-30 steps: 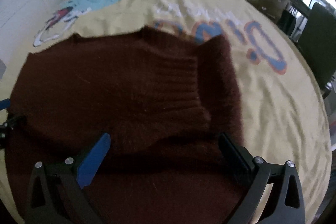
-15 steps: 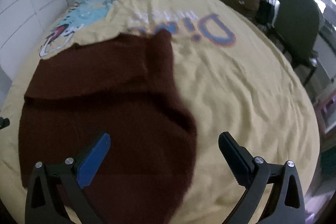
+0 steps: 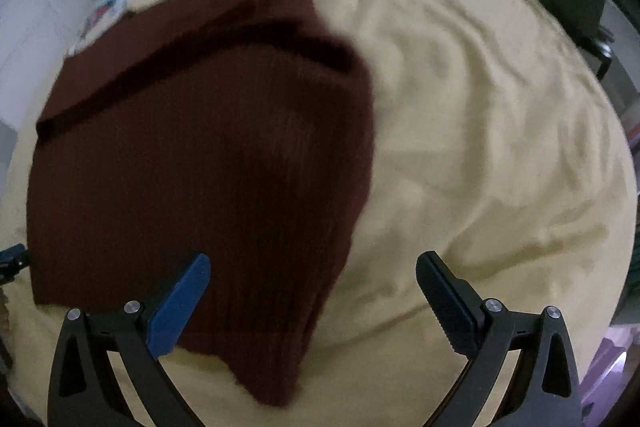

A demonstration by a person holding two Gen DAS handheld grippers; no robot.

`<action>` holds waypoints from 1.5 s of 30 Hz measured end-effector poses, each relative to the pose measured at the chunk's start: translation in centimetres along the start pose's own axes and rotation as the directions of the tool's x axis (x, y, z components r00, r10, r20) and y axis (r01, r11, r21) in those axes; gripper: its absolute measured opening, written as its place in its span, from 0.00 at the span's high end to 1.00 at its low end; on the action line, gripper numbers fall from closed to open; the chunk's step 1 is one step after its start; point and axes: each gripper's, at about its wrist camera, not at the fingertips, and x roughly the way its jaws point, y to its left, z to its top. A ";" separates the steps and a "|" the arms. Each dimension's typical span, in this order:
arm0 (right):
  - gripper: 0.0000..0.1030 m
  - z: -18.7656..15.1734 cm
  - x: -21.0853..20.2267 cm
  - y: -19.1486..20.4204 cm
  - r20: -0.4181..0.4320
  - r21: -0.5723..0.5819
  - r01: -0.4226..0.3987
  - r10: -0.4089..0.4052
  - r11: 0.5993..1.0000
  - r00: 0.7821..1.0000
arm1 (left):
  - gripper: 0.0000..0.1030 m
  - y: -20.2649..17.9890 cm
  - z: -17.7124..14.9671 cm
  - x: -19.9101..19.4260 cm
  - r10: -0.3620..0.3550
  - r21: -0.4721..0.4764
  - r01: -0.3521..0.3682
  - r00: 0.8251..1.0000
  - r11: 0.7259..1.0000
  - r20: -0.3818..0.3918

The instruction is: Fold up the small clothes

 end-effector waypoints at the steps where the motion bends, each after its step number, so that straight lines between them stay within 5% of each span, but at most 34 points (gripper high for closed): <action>1: 0.00 -0.3 0.6 0.3 -0.030 -0.010 0.008 -0.009 1.000 1.000 | 0.01 -0.2 -0.3 0.4 -0.007 0.003 0.007 1.000 1.000 -0.017; 4: 0.01 -1.0 1.6 1.0 -0.088 -0.042 0.035 -0.039 0.999 0.995 | 0.04 -0.6 -1.1 1.5 -0.030 0.009 0.030 0.998 0.999 -0.051; 7: 0.05 -1.2 1.9 1.3 -0.116 -0.036 0.024 -0.028 0.999 0.993 | 0.28 -1.0 -1.4 1.5 -0.042 0.024 0.043 0.998 0.999 -0.042; 8: 0.13 -1.3 1.9 1.2 -0.124 -0.028 0.019 -0.022 0.999 0.992 | 0.45 -1.2 -1.3 1.3 -0.055 0.032 0.056 0.998 0.998 -0.036; 9: 0.30 -1.4 1.9 1.1 -0.131 -0.017 0.005 -0.007 1.000 0.991 | 0.54 -1.2 -1.2 1.1 -0.073 0.036 0.074 0.997 0.997 -0.035; 11: 0.62 -1.5 1.9 0.8 -0.140 0.010 -0.048 0.049 0.999 0.989 | 0.90 -1.3 -1.1 0.7 -0.127 0.028 0.128 0.991 0.991 -0.038; 12: 0.76 -1.6 1.9 0.6 -0.147 0.032 -0.093 0.097 0.995 0.984 | 0.91 -1.3 -1.0 0.6 -0.154 0.017 0.155 0.987 0.988 -0.043; 14: 0.89 -1.7 1.7 0.7 -0.159 0.032 -0.121 0.125 0.992 0.979 | 0.92 -1.3 -0.8 0.2 -0.168 0.017 0.169 0.985 0.985 -0.042; 19: 0.89 -0.8 -0.2 0.9 -0.131 0.015 -0.157 0.158 0.987 0.979 | 0.92 -1.0 0.1 -2.7 -0.210 0.041 0.209 0.978 0.977 0.013; 27: 0.89 3.5 -5.7 0.8 0.050 0.026 -0.228 0.227 0.973 0.973 | 0.92 0.1 5.0 -8.3 -0.243 0.064 0.235 0.956 0.970 0.167; 37: 0.89 13.9 -9.3 3.3 0.252 -0.017 -0.212 0.209 0.977 0.945 | 0.92 2.1 13.4 -11.4 -0.208 0.049 0.202 0.928 0.978 0.309; 45: 0.89 22.2 -7.7 4.2 0.289 -0.012 -0.189 0.184 0.982 0.939 | 0.92 2.9 20.3 -10.7 -0.142 0.054 0.132 0.933 0.990 0.330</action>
